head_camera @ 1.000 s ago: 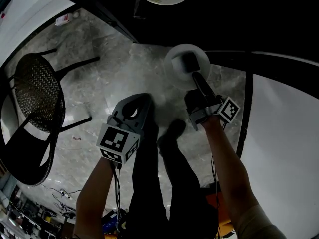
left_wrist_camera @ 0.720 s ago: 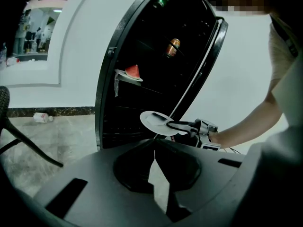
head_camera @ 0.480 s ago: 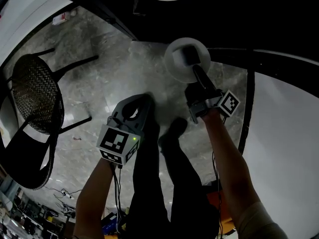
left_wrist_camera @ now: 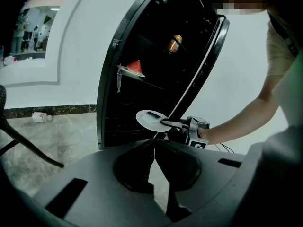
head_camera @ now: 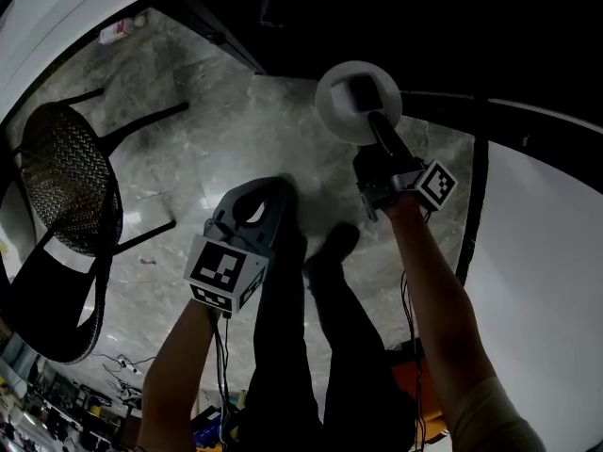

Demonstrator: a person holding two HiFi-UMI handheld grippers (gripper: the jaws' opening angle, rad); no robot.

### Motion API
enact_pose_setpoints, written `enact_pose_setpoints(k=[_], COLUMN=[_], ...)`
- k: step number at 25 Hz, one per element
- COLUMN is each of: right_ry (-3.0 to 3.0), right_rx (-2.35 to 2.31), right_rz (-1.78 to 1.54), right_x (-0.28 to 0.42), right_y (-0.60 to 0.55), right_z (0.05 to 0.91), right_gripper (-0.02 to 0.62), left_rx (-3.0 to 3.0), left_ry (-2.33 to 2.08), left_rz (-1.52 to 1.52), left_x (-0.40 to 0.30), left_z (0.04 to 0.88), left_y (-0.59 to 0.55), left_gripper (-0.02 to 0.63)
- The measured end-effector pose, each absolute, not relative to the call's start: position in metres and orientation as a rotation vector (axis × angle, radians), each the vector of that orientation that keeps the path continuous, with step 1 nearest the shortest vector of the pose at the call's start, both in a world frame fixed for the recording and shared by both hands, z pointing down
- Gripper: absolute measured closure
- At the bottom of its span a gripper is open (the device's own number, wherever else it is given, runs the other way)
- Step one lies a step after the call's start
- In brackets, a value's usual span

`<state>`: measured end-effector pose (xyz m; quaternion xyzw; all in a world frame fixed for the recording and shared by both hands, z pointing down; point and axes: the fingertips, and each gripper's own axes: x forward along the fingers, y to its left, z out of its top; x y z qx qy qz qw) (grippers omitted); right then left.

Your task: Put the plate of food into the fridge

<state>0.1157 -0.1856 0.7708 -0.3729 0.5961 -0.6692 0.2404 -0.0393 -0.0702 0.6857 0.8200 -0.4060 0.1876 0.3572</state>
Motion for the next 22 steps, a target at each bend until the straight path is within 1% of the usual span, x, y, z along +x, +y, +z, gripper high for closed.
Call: enact_pose_setpoints(k=[22], right_ry=[1.539], right_rx=[-1.190], right_rz=[-1.778], right_x=[0.135], right_y=[-0.226], right_z=[0.807], right_gripper=[0.555], left_rx=[2.116], left_ry=[-1.031], left_rz=[0.466], left_x=[-0.041], left_z=[0.697], left_y=[-0.071], left_gripper=[0.594])
